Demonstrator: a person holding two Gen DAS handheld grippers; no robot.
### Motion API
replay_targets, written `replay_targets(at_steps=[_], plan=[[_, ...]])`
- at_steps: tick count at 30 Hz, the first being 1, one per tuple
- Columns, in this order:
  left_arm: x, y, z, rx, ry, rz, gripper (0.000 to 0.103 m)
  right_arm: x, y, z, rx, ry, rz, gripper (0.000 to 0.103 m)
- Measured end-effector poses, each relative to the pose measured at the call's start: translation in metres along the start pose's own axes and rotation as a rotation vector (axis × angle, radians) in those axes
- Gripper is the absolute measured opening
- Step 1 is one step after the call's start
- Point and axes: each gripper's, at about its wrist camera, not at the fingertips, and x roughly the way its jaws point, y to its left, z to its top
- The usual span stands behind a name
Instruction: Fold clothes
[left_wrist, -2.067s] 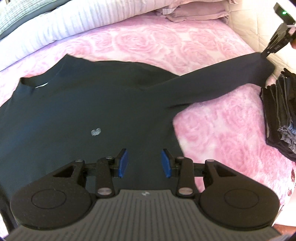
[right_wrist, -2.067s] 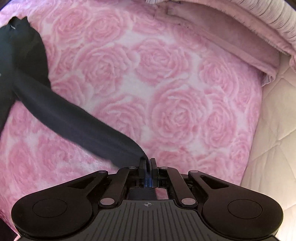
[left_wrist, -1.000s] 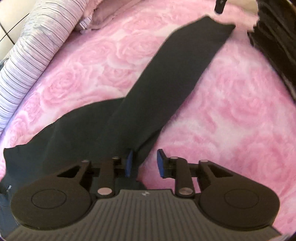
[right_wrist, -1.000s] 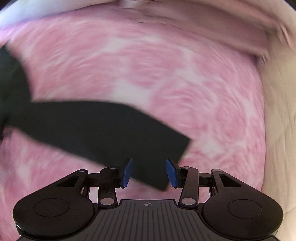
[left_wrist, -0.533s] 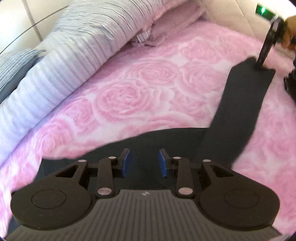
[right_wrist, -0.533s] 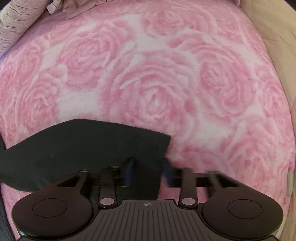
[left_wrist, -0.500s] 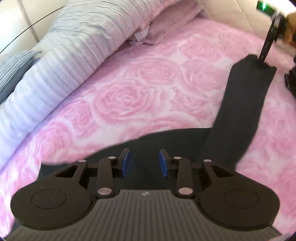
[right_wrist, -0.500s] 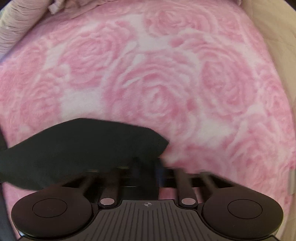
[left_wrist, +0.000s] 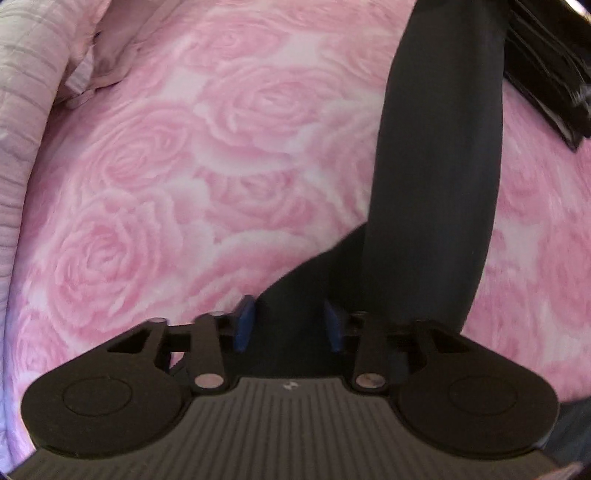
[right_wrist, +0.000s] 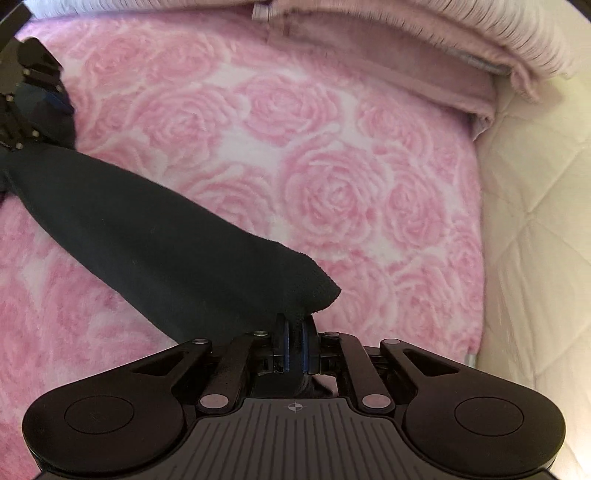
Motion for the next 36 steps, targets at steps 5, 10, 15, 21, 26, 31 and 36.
replay_targets(at_steps=[5, 10, 15, 21, 26, 31, 36], plan=[[-0.026, 0.015, -0.007, -0.128, -0.118, 0.07, 0.001, -0.035, 0.015, -0.02, 0.037, -0.074, -0.026, 0.005], [-0.037, 0.037, -0.029, -0.391, -0.192, 0.2, 0.001, -0.034, 0.014, -0.021, 0.115, -0.072, 0.014, 0.005], [-0.021, 0.025, -0.028, -0.427, -0.172, 0.243, 0.001, -0.009, 0.006, -0.003, 0.136, -0.042, 0.029, 0.005], [-0.017, 0.028, -0.021, -0.516, -0.165, 0.249, 0.012, 0.031, -0.02, 0.025, 0.174, 0.029, -0.006, 0.005], [-0.045, 0.02, -0.029, -0.56, -0.22, 0.249, 0.016, 0.058, -0.049, 0.039, 0.277, 0.089, -0.008, 0.01], [-0.069, -0.007, -0.033, -0.551, -0.272, 0.228, 0.018, 0.057, -0.09, 0.033, 0.571, 0.074, 0.118, 0.012], [-0.064, -0.058, -0.032, -0.403, -0.261, 0.209, 0.022, 0.035, -0.092, 0.027, 0.644, 0.047, 0.101, 0.016]])
